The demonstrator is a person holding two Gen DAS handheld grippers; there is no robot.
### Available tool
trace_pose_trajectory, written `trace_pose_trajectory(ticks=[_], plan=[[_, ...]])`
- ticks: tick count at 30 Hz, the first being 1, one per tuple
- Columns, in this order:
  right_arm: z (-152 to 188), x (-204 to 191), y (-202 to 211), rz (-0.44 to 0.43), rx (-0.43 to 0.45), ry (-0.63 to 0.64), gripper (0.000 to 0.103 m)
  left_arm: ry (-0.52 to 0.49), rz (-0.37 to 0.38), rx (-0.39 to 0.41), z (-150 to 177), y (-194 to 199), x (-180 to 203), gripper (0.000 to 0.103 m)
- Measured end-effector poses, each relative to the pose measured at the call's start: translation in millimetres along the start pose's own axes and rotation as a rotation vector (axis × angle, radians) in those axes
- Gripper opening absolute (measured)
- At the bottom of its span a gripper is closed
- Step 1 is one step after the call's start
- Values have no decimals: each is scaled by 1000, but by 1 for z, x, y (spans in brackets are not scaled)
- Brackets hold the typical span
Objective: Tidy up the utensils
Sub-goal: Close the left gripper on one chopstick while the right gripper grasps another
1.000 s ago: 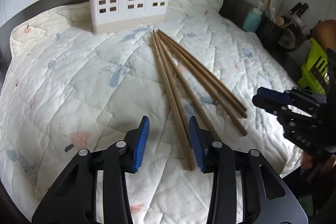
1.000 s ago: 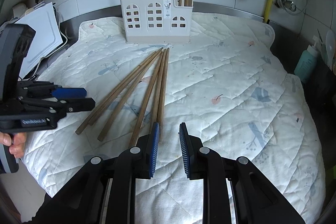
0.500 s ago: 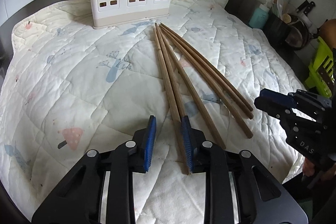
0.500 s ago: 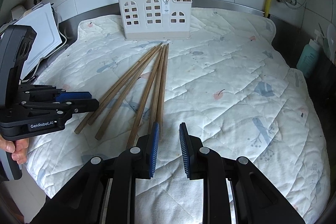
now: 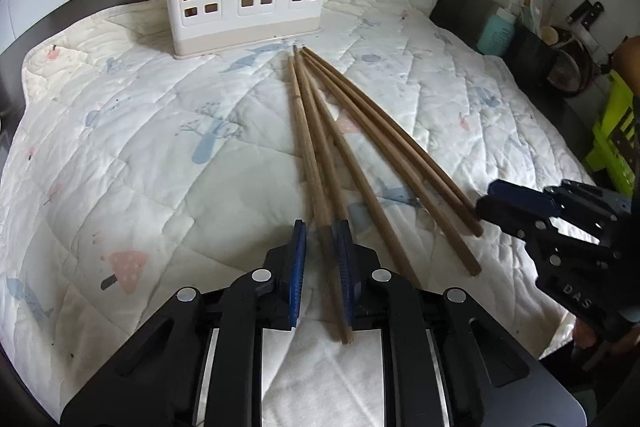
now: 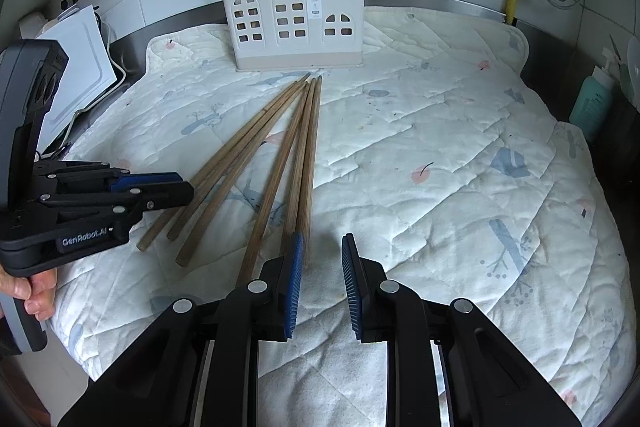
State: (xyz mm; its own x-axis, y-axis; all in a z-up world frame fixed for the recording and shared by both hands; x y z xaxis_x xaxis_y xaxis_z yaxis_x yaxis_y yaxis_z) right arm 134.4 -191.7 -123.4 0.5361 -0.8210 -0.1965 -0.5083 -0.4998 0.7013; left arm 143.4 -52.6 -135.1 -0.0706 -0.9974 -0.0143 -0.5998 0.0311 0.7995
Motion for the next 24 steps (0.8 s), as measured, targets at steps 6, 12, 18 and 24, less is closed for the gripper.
trace_pose_trajectory(ticks=[6, 12, 18, 24], plan=[[-2, 1, -1, -7, 0, -4, 20, 3, 3, -1, -1, -4, -4, 14], [-4, -3, -3, -14, 1, 2, 20, -10, 3, -1, -2, -5, -3, 14], [-6, -5, -11, -8, -21, 28, 17, -17, 5, 0, 0, -4, -1, 14], [-6, -6, -21, -1, -43, 45, 14, -16, 14, 0, 1, -3, -2, 14]])
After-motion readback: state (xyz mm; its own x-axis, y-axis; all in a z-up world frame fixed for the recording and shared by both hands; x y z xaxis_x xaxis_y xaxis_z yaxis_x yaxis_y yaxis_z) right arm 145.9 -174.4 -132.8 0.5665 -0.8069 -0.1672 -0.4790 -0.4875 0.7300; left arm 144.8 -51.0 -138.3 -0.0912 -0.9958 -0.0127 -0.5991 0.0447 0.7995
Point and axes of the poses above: each gripper's, at about its wrist camera, not at the fingertips, and y roughly against the way its jaws point, x to its right, z to its underside, the point moved 7 cm from there along -y, roughly the way its jaws point, and after that the axes turned 11 degrees about -z, right-handed, at the moved point
